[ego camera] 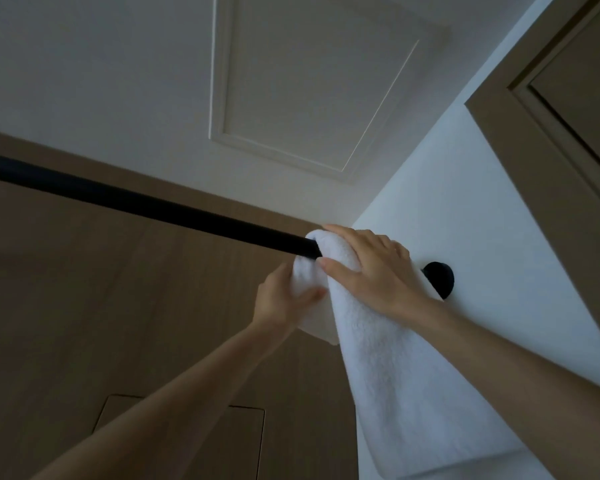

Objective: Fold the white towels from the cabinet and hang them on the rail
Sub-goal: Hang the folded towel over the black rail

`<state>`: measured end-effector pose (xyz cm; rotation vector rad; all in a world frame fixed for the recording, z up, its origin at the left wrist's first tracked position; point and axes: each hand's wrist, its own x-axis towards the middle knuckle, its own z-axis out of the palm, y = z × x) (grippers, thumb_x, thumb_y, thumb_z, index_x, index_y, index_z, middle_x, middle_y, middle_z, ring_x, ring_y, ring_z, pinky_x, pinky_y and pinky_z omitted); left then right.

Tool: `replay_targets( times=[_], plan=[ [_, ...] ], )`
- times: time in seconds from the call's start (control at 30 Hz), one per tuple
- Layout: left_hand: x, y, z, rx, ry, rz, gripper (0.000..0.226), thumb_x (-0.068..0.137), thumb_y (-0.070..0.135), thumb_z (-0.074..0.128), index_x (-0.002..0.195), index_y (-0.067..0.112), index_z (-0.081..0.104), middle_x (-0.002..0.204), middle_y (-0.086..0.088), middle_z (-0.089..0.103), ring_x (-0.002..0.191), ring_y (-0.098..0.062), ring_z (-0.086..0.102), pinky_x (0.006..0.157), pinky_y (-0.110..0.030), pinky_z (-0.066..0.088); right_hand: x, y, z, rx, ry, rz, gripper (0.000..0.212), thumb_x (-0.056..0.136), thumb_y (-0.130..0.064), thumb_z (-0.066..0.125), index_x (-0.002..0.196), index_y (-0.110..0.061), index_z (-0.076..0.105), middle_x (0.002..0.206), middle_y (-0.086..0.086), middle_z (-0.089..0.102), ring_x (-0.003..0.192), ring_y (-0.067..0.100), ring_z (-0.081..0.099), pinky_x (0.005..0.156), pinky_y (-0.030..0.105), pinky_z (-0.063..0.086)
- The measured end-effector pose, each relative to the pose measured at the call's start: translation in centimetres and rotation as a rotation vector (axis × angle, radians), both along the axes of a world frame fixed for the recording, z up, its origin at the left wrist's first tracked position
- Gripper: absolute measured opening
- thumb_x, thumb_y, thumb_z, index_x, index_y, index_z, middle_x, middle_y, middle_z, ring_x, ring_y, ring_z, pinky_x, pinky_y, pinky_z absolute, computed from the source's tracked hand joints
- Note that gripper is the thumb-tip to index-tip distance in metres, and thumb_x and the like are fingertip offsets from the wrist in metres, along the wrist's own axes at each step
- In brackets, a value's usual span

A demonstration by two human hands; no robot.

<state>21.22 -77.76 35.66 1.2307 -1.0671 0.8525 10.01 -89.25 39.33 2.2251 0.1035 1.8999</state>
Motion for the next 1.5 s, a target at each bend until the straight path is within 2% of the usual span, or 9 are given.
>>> replay_targets(
  times=[0.17,0.33,0.5,0.67,0.87,1.0,1.07,1.17,1.5],
  plan=[
    [-1.3,-0.9,-3.6,-0.030,0.050,-0.147,0.027,0.081,0.030,0.074,0.103,0.022,0.061,0.093,0.005,0.069,0.085,-0.012,0.068,0.073,-0.035,0.059,-0.6,-0.2,-3.5,0.006,0.020,-0.068,0.069,0.076,-0.080,0.018,0.136,-0.068,-0.013,0.161,-0.014,0.005,0.148,0.020,0.004,0.118,0.054,-0.006],
    [-2.3,-0.8,-6.4,-0.011,0.063,-0.259,0.018,0.083,0.024,0.072,0.099,0.027,0.063,0.091,0.003,0.071,0.082,-0.013,0.070,0.068,-0.032,0.060,-1.0,0.1,-4.1,0.062,0.032,-0.066,0.069,0.072,-0.083,0.011,0.136,-0.068,-0.013,0.160,-0.019,-0.007,0.148,0.025,-0.009,0.116,0.058,-0.008],
    [-2.8,0.0,-8.0,0.058,0.056,-0.316,0.031,0.081,0.017,0.075,0.108,0.029,0.064,0.096,0.005,0.072,0.089,-0.012,0.069,0.075,-0.034,0.060,-1.2,0.5,-3.5,0.067,0.007,-0.089,0.067,0.074,-0.082,0.013,0.137,-0.068,-0.005,0.161,-0.016,0.003,0.148,0.027,0.001,0.116,0.059,-0.004],
    [-3.0,1.5,-8.6,0.120,0.009,-0.373,0.040,0.081,0.014,0.075,0.113,0.031,0.061,0.102,0.009,0.070,0.092,-0.006,0.067,0.070,-0.021,0.056,-0.8,0.6,-3.0,0.031,-0.039,-0.106,0.060,0.081,-0.073,0.015,0.138,-0.067,-0.001,0.161,-0.012,0.012,0.147,0.026,0.010,0.116,0.060,0.001],
    [-3.6,2.2,-8.8,0.209,-0.044,-0.430,0.050,0.077,0.010,0.078,0.117,0.032,0.056,0.107,0.010,0.068,0.095,0.000,0.064,0.071,-0.015,0.052,-0.1,1.5,-3.8,0.071,-0.045,-0.050,0.058,0.079,-0.075,0.011,0.135,-0.070,-0.005,0.161,-0.015,0.002,0.148,0.025,-0.003,0.111,0.067,-0.005],
    [-4.1,2.9,-8.2,0.351,-0.044,-0.484,0.054,0.071,0.018,0.075,0.121,0.026,0.054,0.110,0.003,0.067,0.099,-0.008,0.065,0.083,-0.024,0.055,0.0,1.7,-3.8,0.102,-0.022,-0.017,0.061,0.076,-0.080,0.009,0.134,-0.070,-0.006,0.160,-0.015,0.001,0.148,0.026,-0.006,0.109,0.068,-0.006],
    [-4.2,3.0,-8.0,0.384,0.003,-0.545,0.063,0.069,0.030,0.071,0.128,0.026,0.051,0.116,0.003,0.065,0.107,-0.012,0.063,0.094,-0.034,0.053,0.1,1.6,-3.7,0.103,-0.035,-0.025,0.060,0.076,-0.078,0.005,0.134,-0.069,-0.005,0.159,-0.015,0.005,0.147,0.026,0.001,0.110,0.067,-0.002],
    [-4.5,2.5,-7.9,0.381,0.000,-0.604,0.070,0.074,0.041,0.076,0.135,0.032,0.044,0.124,0.008,0.062,0.114,-0.011,0.061,0.097,-0.036,0.051,0.0,1.3,-3.4,0.067,-0.072,-0.058,0.059,0.080,-0.074,0.004,0.138,-0.065,0.001,0.154,-0.018,0.016,0.140,0.021,0.017,0.110,0.064,0.009],
    [-4.7,-1.7,-8.2,0.355,0.022,-0.639,0.050,0.088,0.017,0.068,0.133,0.024,0.047,0.122,0.000,0.064,0.110,-0.018,0.064,0.094,-0.040,0.053,-0.9,-2.7,-3.7,0.086,-0.084,-0.083,0.054,0.083,-0.073,0.010,0.136,-0.067,0.003,0.150,-0.020,0.022,0.136,0.021,0.023,0.112,0.055,0.015]
  ],
)
